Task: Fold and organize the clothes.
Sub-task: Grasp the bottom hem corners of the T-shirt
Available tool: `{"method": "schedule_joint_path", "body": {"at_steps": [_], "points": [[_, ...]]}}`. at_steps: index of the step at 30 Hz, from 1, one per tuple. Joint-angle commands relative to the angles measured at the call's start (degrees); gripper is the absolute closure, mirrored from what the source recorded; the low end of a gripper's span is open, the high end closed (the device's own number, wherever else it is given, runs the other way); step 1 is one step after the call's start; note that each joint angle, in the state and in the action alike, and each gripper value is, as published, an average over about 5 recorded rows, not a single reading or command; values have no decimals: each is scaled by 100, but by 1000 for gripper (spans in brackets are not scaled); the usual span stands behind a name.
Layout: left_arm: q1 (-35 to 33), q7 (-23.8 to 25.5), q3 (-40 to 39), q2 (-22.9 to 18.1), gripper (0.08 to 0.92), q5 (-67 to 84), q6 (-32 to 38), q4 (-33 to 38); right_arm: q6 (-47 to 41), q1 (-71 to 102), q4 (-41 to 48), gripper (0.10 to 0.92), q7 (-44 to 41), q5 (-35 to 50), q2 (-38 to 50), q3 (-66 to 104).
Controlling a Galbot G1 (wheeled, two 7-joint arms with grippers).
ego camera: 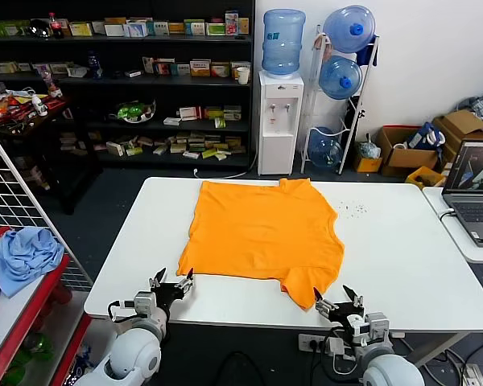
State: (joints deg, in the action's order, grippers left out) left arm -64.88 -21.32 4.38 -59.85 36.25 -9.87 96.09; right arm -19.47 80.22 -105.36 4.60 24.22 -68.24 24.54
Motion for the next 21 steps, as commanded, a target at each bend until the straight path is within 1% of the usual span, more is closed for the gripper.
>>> {"method": "schedule_joint_path", "body": {"at_steps": [1,14,17,19,21], "points": [[54,187,-4,-39,177,-579,37,-122,-13,-25,40,203,59,58,-17,-21],[189,172,0,-112,177,-561,-270,-348,-71,-299,504,203,223,21,-236,-232],[170,178,13,-114,178,-540,-302,-378,-79,-355,563,244,258,18,-274,-285],[149,189,22,-108,197,-533,-304,-373,-77,-396,594,303,280,17,-305,-313],[121,199,30,-93,242,-526,-306,-348,-72,-425,611,355,300,13,-332,-335]]}}
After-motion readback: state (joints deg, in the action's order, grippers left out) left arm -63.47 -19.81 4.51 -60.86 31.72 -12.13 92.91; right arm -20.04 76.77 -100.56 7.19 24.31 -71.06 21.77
